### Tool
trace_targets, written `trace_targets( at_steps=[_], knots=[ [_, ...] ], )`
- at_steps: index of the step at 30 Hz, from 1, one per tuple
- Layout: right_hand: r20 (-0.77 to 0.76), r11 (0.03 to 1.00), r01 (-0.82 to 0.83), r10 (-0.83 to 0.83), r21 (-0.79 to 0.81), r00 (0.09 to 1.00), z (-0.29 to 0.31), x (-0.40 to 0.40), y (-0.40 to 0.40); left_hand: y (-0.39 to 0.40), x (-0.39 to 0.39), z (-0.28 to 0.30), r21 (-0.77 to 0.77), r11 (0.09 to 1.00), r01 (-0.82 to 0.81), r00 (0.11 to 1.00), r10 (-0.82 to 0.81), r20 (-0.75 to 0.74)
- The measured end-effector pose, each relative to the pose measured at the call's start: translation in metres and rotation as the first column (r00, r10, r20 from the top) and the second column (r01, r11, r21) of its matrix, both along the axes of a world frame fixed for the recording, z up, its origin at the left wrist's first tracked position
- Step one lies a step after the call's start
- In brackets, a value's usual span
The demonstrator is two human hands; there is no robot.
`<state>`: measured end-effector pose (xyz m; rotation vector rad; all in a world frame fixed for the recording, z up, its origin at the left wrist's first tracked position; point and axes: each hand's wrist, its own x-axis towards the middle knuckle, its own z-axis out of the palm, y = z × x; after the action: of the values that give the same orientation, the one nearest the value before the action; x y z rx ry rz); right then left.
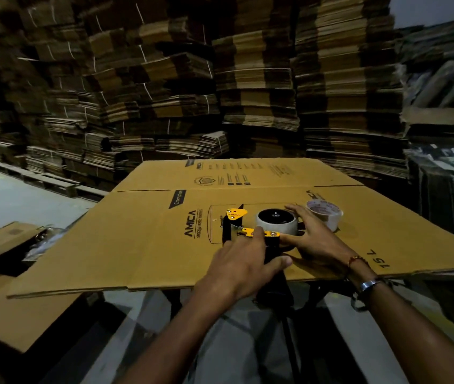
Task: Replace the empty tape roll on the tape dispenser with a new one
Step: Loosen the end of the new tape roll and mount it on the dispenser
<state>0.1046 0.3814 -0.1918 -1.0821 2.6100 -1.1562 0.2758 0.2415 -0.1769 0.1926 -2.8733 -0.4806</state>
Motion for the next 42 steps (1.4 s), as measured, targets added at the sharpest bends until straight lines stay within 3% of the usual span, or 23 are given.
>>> trace_targets(
  at_steps=[6, 10, 12, 16, 19, 22, 26, 33, 35, 37, 40, 42],
  knots=[
    [-0.037, 0.998, -0.04, 0.038, -0.055, 0.999, -0.006, 0.001, 0.0, 0.008, -0.002, -0.011, 0.036, 0.996, -0.084, 0.984, 0.089, -0.157],
    [-0.069, 0.998, -0.033, 0.029, -0.048, 0.997, -0.003, 0.008, 0.004, -0.016, 0.003, -0.012, 0.114, 0.982, -0.148, 0.909, 0.181, -0.376],
    [-0.158, 0.993, 0.028, -0.046, -0.115, 0.986, 0.004, 0.013, 0.008, -0.041, -0.002, -0.018, 0.177, 0.971, -0.158, 0.882, 0.22, -0.416],
    [-0.403, 0.985, 0.065, -0.125, -0.16, 0.906, 0.029, 0.045, -0.004, -0.081, -0.015, -0.03, 0.285, 0.958, -0.025, 0.953, 0.109, -0.283],
    [-0.47, 0.992, 0.037, 0.023, 0.119, 0.882, 0.045, 0.076, -0.029, -0.086, -0.02, -0.04, 0.377, 0.92, 0.105, 0.979, -0.03, -0.2],
    [-0.463, 0.948, 0.056, 0.101, 0.313, 0.881, 0.045, 0.088, -0.049, -0.089, -0.023, -0.045, 0.385, 0.913, 0.134, 0.971, -0.043, -0.236],
    [-0.448, 0.935, 0.067, 0.103, 0.348, 0.888, 0.039, 0.086, -0.06, -0.093, -0.024, -0.047, 0.342, 0.93, 0.134, 0.972, -0.056, -0.229],
    [-0.394, 0.934, -0.082, 0.225, 0.347, 0.891, 0.034, 0.082, -0.059, -0.094, -0.026, -0.047, 0.296, 0.945, 0.14, 0.972, -0.074, -0.222],
    [-0.286, 0.944, -0.178, 0.258, 0.279, 0.923, 0.038, 0.077, -0.052, -0.095, -0.027, -0.049, 0.305, 0.94, 0.154, 0.969, -0.083, -0.232],
    [-0.151, 0.968, -0.225, 0.24, 0.109, 0.959, 0.045, 0.071, -0.039, -0.097, -0.028, -0.051, 0.304, 0.941, 0.151, 0.97, -0.082, -0.228],
    [-0.117, 0.984, -0.086, 0.069, -0.153, 0.991, 0.05, 0.056, -0.013, -0.097, -0.027, -0.047, 0.36, 0.919, 0.162, 0.954, -0.052, -0.295],
    [-0.122, 0.969, 0.03, -0.062, -0.247, 0.991, 0.043, 0.041, -0.001, -0.096, -0.028, -0.043, 0.4, 0.896, 0.193, 0.915, -0.018, -0.402]
  ],
)
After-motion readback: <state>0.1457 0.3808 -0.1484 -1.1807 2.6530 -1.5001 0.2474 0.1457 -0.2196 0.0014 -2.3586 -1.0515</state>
